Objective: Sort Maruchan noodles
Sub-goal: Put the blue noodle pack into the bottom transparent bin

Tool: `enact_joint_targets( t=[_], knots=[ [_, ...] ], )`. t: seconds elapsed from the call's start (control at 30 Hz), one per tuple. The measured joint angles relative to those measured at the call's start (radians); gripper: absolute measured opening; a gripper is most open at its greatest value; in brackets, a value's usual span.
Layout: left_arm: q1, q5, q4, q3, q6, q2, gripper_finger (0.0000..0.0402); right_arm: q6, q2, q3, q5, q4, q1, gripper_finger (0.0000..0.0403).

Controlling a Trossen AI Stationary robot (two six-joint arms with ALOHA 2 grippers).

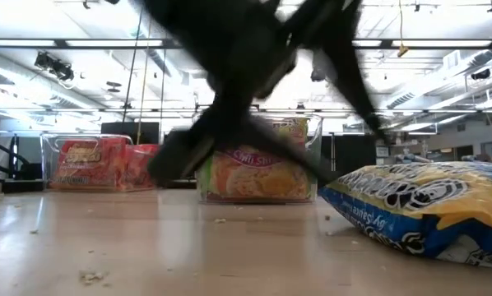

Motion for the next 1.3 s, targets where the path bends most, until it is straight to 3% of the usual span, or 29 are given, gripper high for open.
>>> enact_joint_targets(
  t=[0.27, 0.53, 0.67, 0.83, 1.03, 1.3],
  knots=[
    [0.004, -0.057, -0.065, 0.069, -0.009, -0.003, 0.0177, 0.005, 0.000, 0.000, -0.008, 0.006, 0.006, 0.0210],
    [0.005, -0.027, -0.081, 0.069, -0.087, 0.006, 0.0222, -0.016, 0.000, 0.000, -0.013, 0.013, 0.007, 0.0210],
    [0.000, 0.022, -0.052, 0.069, -0.200, 0.051, 0.0228, -0.058, 0.000, 0.000, -0.013, 0.013, 0.007, 0.0210],
    [0.017, 0.022, 0.021, 0.070, -0.180, 0.075, 0.0228, -0.080, 0.001, 0.000, -0.012, 0.015, 0.007, 0.0210],
    [0.038, -0.006, -0.010, 0.072, -0.189, 0.090, 0.0191, -0.102, 0.001, 0.000, -0.010, 0.019, 0.007, 0.0210],
    [0.044, 0.016, -0.012, 0.073, -0.156, 0.107, 0.0083, -0.117, 0.001, 0.000, 0.016, 0.018, 0.002, 0.0210]
  ],
)
